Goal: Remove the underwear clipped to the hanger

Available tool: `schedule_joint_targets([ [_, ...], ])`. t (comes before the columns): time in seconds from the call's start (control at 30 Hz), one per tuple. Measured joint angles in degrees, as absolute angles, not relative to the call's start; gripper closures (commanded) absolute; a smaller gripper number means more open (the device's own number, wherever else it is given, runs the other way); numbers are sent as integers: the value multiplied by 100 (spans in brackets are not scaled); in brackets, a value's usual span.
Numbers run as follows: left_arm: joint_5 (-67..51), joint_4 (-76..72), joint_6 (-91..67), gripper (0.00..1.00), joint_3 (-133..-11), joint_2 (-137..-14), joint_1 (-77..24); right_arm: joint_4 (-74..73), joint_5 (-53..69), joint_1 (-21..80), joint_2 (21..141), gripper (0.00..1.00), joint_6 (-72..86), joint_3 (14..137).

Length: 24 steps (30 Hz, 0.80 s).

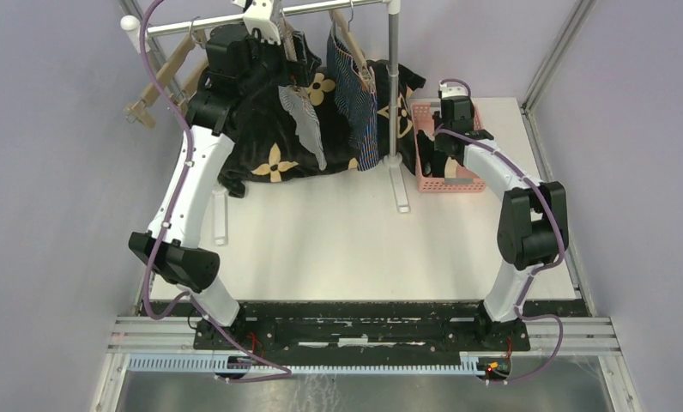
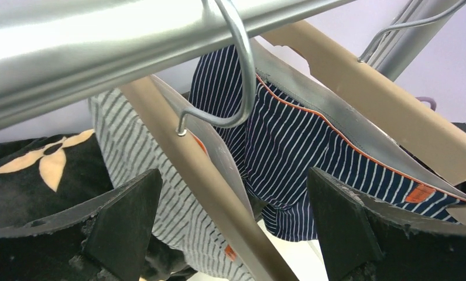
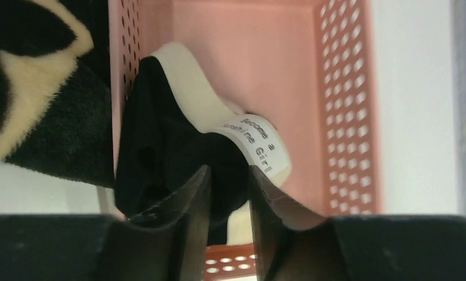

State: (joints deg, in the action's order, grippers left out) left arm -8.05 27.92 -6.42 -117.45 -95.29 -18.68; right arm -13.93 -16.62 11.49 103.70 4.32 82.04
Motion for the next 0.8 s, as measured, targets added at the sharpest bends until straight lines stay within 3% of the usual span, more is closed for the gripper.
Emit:
schedule_joint_targets([
  [0.03, -803, 2770, -642, 1, -11745, -9574, -1879, -1426, -1656, 1149, 10460, 1, 486, 8184],
  [0.07, -803, 2751, -642, 1, -11745, -9601, -1890, -1446, -1649, 1149, 10527, 0, 589, 8167],
  [0.8, 408, 2383, -646, 1, -10825, -8648, -2040, -1090, -1221, 1164, 10291, 0, 788, 7317],
])
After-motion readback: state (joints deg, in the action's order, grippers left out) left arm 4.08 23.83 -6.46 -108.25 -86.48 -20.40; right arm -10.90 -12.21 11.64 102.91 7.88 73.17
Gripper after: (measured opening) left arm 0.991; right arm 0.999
